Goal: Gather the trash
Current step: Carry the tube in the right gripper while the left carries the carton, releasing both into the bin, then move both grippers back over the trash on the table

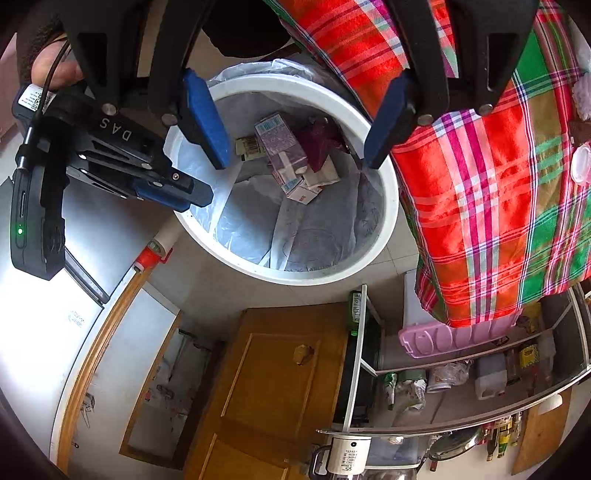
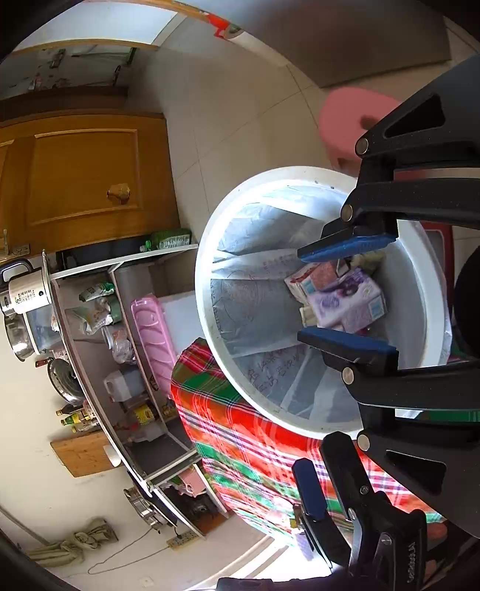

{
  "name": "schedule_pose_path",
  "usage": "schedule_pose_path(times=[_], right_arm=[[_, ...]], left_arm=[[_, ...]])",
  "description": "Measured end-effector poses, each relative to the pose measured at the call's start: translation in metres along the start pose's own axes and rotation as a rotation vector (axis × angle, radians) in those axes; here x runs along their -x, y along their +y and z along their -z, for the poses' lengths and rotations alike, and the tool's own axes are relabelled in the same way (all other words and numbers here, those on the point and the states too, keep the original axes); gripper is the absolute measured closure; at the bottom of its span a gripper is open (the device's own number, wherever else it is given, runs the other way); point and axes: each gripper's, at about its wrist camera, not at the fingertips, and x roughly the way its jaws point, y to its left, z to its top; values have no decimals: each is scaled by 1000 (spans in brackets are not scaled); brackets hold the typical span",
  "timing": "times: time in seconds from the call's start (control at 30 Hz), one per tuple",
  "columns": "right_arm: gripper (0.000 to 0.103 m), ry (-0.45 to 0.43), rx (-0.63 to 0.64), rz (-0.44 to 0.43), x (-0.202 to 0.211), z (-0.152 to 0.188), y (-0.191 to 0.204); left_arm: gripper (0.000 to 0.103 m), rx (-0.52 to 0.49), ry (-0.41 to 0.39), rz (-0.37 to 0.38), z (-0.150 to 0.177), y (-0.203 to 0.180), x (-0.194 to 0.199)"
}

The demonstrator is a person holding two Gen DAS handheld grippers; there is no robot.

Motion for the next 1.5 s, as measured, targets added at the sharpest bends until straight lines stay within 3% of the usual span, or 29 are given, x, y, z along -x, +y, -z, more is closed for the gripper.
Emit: schedule_pose_path(times=[0.27,0.63,1.5], right_arm=[[65,-37,4,-16,16,3,14],[65,-75,62,-100,35,14,67],[65,16,280,-324,14,56,224]], left_arm=[[26,42,-70,-44,12,21,40],[26,115,-155,-154,45,60,96],[24,336,-300,-441,138,191,215]])
